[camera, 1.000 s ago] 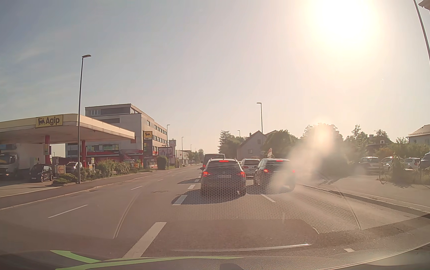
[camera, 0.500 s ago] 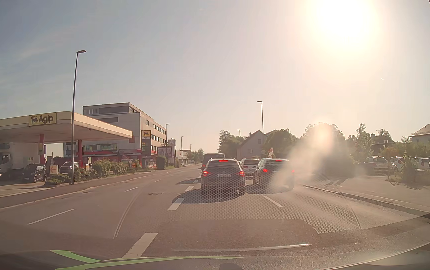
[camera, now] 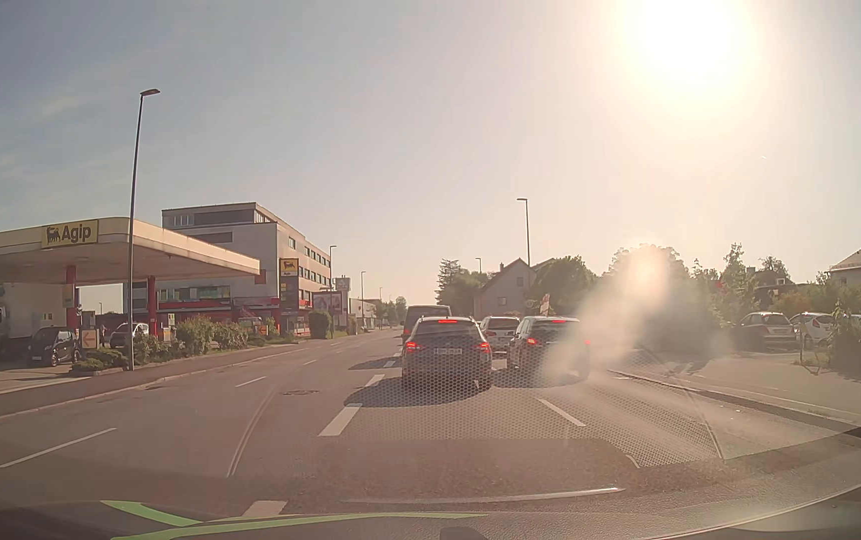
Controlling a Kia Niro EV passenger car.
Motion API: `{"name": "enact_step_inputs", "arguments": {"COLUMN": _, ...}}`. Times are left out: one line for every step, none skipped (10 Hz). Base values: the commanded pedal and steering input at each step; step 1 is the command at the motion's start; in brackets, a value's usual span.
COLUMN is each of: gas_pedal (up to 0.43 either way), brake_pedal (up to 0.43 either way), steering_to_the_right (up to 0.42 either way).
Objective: Follow the waypoints while adhering to traffic rules and regulations
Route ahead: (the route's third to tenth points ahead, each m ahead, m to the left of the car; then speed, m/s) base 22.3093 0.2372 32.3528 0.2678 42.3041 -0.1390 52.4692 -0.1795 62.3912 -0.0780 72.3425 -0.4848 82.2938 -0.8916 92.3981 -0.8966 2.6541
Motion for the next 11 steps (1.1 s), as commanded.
{"name": "enact_step_inputs", "arguments": {"gas_pedal": 0.028, "brake_pedal": 0.0, "steering_to_the_right": 0.004}}
{"name": "enact_step_inputs", "arguments": {"gas_pedal": 0.028, "brake_pedal": 0.0, "steering_to_the_right": 0.004}}
{"name": "enact_step_inputs", "arguments": {"gas_pedal": 0.028, "brake_pedal": 0.0, "steering_to_the_right": 0.004}}
{"name": "enact_step_inputs", "arguments": {"gas_pedal": 0.028, "brake_pedal": 0.0, "steering_to_the_right": 0.004}}
{"name": "enact_step_inputs", "arguments": {"gas_pedal": 0.028, "brake_pedal": 0.0, "steering_to_the_right": 0.003}}
{"name": "enact_step_inputs", "arguments": {"gas_pedal": 0.02, "brake_pedal": 0.0, "steering_to_the_right": 0.004}}
{"name": "enact_step_inputs", "arguments": {"gas_pedal": 0.0, "brake_pedal": 0.0, "steering_to_the_right": 0.003}}
{"name": "enact_step_inputs", "arguments": {"gas_pedal": 0.0, "brake_pedal": 0.0, "steering_to_the_right": 0.004}}
{"name": "enact_step_inputs", "arguments": {"gas_pedal": 0.0, "brake_pedal": 0.0, "steering_to_the_right": 0.004}}
{"name": "enact_step_inputs", "arguments": {"gas_pedal": 0.0, "brake_pedal": 0.0, "steering_to_the_right": 0.004}}
{"name": "enact_step_inputs", "arguments": {"gas_pedal": 0.0, "brake_pedal": 0.0, "steering_to_the_right": 0.004}}
